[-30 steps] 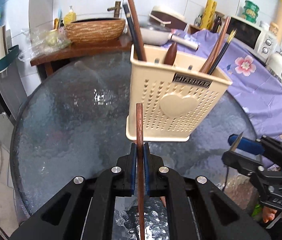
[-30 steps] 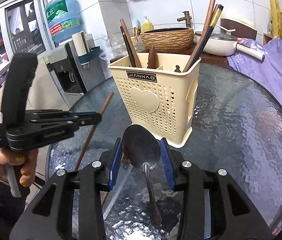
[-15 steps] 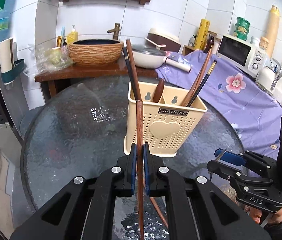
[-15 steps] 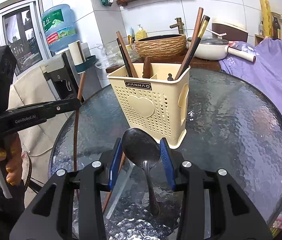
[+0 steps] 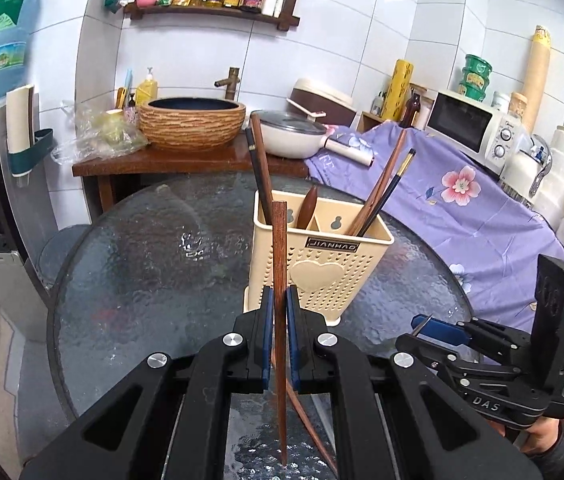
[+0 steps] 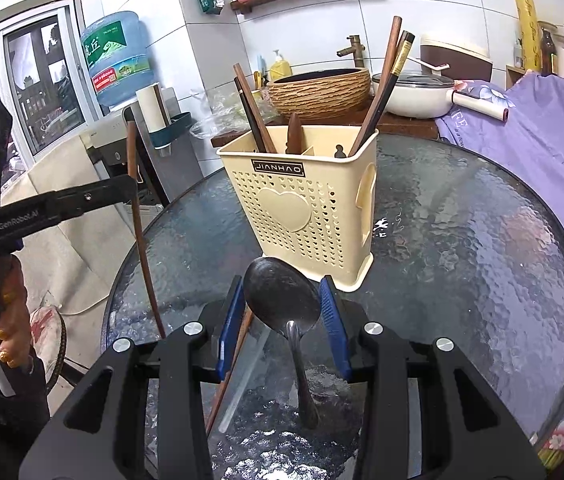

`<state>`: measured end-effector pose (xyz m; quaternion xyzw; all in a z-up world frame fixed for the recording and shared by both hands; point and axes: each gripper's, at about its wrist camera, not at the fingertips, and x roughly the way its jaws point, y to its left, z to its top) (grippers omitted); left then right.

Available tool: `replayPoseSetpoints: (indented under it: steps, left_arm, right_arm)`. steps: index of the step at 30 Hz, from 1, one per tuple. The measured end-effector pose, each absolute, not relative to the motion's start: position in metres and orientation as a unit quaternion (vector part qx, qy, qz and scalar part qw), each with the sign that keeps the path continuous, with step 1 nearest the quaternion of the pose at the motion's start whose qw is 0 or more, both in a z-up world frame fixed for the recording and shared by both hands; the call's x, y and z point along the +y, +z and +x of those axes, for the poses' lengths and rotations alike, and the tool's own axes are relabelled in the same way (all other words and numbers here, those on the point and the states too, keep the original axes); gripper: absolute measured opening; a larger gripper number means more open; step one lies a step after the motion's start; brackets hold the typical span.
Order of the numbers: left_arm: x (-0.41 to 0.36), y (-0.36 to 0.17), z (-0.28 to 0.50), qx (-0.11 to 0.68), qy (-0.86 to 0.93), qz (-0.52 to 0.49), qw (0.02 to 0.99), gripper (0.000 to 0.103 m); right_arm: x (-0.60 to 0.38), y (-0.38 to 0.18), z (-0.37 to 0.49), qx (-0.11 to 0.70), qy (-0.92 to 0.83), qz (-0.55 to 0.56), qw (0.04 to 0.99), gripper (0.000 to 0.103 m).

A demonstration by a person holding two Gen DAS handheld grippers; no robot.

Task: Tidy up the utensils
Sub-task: 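Carry the spoon above the holder with the right tool while the left tool carries its chopstick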

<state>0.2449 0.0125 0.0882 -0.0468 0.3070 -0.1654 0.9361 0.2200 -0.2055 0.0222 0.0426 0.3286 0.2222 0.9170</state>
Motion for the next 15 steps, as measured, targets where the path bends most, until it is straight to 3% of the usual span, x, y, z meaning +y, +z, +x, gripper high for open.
replayPoseSetpoints:
  steps: [15]
  left_arm:
    - [0.010, 0.099, 0.238, 0.290, -0.173, -0.050, 0.940, 0.006]
  right_arm:
    - [-0.206, 0.029, 0.217, 0.321, 0.225, 0.049, 0.918, 0.039]
